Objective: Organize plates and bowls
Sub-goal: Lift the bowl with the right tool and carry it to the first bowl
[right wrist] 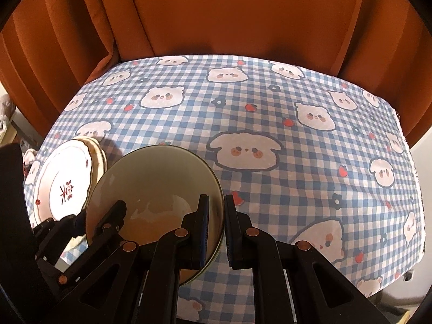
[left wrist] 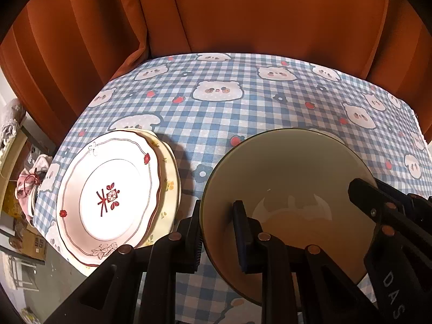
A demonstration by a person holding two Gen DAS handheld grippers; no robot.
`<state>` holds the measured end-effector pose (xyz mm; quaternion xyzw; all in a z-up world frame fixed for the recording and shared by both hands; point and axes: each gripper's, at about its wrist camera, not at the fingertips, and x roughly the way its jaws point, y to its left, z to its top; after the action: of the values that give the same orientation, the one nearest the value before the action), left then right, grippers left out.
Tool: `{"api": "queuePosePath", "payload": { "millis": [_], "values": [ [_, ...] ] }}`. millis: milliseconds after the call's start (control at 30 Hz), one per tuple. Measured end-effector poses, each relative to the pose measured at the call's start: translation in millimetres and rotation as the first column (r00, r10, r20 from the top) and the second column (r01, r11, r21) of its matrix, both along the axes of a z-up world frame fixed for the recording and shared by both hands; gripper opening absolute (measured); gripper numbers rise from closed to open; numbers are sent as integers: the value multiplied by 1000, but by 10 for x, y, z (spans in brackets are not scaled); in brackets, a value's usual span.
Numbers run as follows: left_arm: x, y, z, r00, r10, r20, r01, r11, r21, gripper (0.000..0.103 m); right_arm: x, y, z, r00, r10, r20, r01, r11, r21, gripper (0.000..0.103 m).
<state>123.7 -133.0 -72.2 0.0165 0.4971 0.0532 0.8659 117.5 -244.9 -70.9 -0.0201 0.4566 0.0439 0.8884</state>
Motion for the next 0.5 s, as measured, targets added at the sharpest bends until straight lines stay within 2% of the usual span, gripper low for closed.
{"api": "queuePosePath", "payload": {
  "millis": [300, 500],
  "values": [
    [-30, -16, -8, 1000, 5, 16, -5, 1000, 17, 19, -94, -2, -46, 1000, 15, 22, -15, 1000, -3, 14],
    [-15, -1, -30, 999, -38, -13, 37, 999, -30, 38, -83, -36, -31, 1000, -6, 16, 5, 999, 37, 14]
  ]
}}
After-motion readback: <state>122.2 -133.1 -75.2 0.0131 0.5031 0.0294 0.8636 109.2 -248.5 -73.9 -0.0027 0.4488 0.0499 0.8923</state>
